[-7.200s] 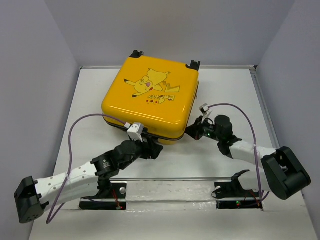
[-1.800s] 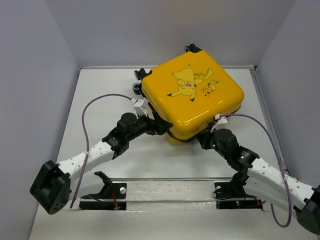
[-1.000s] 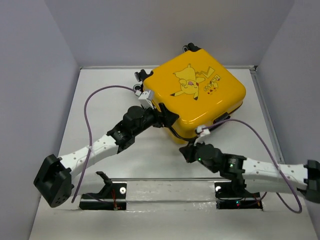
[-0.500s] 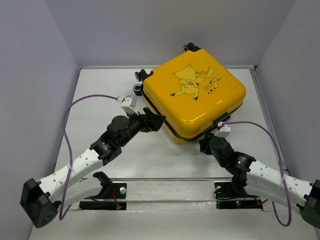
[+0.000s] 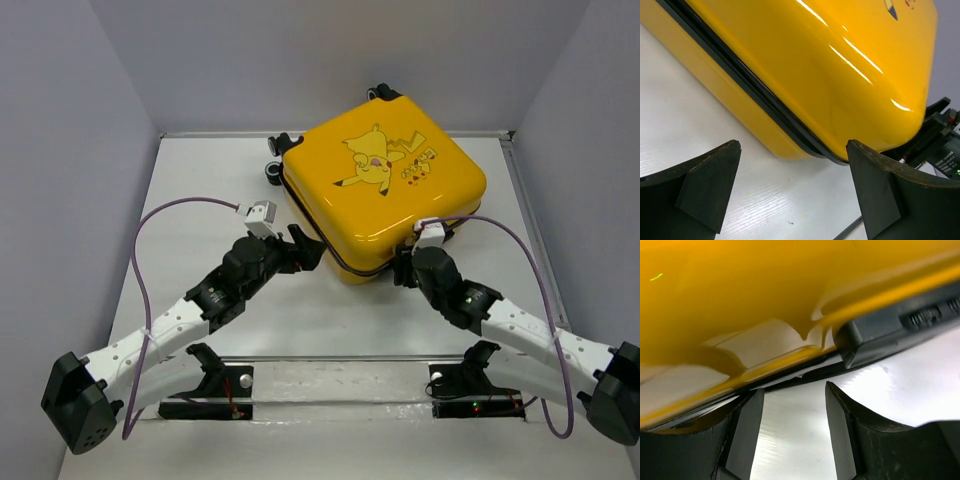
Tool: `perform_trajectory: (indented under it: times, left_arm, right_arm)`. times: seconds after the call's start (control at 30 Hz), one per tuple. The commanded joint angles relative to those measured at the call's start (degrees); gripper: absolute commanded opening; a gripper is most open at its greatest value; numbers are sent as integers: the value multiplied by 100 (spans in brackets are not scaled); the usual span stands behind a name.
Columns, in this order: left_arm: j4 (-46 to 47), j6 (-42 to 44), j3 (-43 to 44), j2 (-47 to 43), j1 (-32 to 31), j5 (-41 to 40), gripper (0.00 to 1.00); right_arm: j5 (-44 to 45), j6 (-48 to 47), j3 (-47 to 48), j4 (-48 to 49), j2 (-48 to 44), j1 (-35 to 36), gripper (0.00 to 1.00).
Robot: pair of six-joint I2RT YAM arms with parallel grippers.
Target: Pack the luggage
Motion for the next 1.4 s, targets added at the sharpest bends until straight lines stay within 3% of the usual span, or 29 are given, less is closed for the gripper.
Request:
perform_trajectory:
  times: [0.0,0.1,0.27,0.4,0.47,0.5,0.53,0.67,0.8,0.97,1.1,1.37]
  left_arm:
    - [650,-112,-100,28,-29,34,99]
    - [686,-113,-100,72,-29,35,99]
    - [738,-244,-4,37,-29,-492,99]
    - [467,-218,1040,721,241,-1159,99]
    - [457,-523,1566,1194,794,-611,99]
    - [675,-630,1665,1319,1119,98,99]
    - [703,-718,1788,1459,1714,270,99]
    - [642,-964,2674,2608,2789,667,99]
    - [826,-1377,3385,3671,3379,1659,99]
    - [976,-1431,4486,4773,3662,2346,99]
    - [976,-1587,5574,5818,3724,2855,99]
    - [1090,-2256,6596,7163,3724,3312,99]
  right_arm:
    - [-547,-765,885,1440,488,-8,59]
    - [-741,-766,931,1598,726,-8,59]
    - [-574,-317,-272,2405,446,-69,56]
    - [-908,-238,-581,2592,7,-122,54]
    - [-1030,-142,-695,2504,-196,-122,54]
    - [-1092,-106,-731,2417,-301,-122,54]
    - [-1136,-80,-740,2355,-424,-122,55]
    - [-1505,-71,-670,1994,-461,-122,59]
    - [-1742,-106,-617,1810,-443,-122,70]
    - [-1954,-168,-626,1695,-487,-122,82]
    - [-2164,-133,-661,1695,-443,-122,84]
    - [-2288,-62,-722,1713,-452,-122,86]
